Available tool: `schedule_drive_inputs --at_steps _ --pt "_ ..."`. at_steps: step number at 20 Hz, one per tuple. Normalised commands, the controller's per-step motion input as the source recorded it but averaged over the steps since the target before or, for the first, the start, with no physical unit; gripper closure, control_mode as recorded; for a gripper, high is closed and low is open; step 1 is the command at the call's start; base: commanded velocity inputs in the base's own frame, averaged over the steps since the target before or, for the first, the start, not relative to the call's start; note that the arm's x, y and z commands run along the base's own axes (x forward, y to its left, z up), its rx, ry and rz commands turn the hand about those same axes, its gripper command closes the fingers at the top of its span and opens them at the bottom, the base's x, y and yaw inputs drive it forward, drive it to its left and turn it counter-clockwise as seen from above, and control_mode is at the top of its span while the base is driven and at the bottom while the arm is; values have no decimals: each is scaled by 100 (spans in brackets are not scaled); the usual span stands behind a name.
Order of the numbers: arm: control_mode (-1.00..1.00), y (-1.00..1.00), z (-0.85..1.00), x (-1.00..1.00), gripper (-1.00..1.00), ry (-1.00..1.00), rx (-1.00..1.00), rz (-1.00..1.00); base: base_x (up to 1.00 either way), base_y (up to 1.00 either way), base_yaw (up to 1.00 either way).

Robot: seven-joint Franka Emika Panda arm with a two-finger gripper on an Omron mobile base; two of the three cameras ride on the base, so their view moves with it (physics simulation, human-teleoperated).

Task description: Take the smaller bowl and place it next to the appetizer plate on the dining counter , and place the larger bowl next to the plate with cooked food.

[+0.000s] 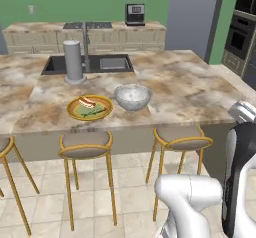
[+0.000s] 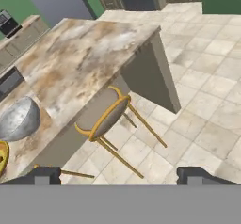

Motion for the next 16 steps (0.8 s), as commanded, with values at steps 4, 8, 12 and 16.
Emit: schedule_drive_inputs --at_steps 4,8,12,16 --pt "100 0 0 0 -100 0 0 0 -80 -100 19" --pt "100 0 0 0 -100 0 0 0 -6 -100 21" --pt "100 0 0 0 -100 0 0 0 0 -100 13" --pt "100 0 0 0 -100 0 0 0 5 -100 0"
